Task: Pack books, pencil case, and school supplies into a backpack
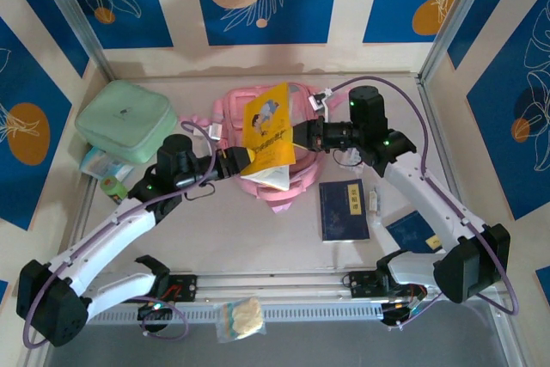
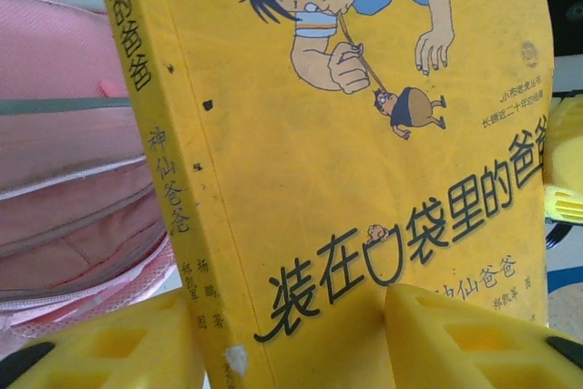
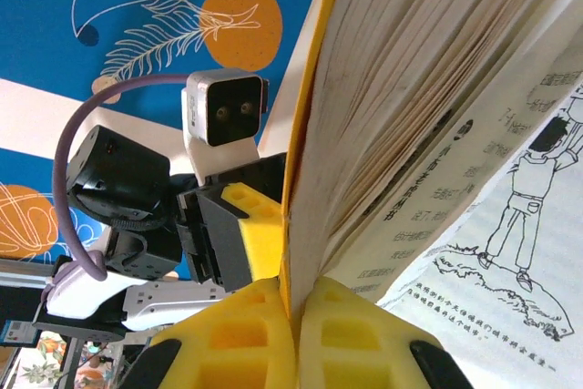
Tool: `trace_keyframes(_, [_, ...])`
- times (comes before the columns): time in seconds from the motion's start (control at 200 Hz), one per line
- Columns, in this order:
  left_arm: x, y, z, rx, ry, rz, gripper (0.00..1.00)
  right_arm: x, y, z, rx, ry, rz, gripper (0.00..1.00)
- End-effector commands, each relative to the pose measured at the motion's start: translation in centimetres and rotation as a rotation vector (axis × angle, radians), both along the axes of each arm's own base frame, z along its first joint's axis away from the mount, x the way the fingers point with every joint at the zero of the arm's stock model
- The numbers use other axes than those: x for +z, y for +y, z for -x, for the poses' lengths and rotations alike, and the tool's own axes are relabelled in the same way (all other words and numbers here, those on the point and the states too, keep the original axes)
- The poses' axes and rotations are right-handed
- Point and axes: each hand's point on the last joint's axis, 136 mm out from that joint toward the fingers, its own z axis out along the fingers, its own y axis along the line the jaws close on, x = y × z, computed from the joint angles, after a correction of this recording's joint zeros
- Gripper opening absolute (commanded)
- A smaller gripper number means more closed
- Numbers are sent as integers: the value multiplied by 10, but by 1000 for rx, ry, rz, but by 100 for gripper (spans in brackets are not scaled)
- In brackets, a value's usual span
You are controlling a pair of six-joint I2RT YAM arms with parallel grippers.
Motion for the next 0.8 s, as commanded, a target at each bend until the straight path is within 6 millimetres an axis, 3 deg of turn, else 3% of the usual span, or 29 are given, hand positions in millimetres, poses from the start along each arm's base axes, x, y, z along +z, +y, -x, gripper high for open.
trace_keyframes(0.0, [54, -12, 7, -40, -146, 103, 49, 8, -1, 7, 42, -65, -34, 0])
trace_keyframes(0.33, [78, -14, 10, -32, -198, 155, 38, -28, -14, -4, 24, -18, 8, 0])
trace_keyframes(0.61, [81, -17, 5, 7, -169, 188, 37, -48, -14, -10, 33, 11, 30, 0])
trace_keyframes(0.795, [76, -21, 2, 13, -129, 183, 29, -50, -14, -10, 44, 11, 21, 0])
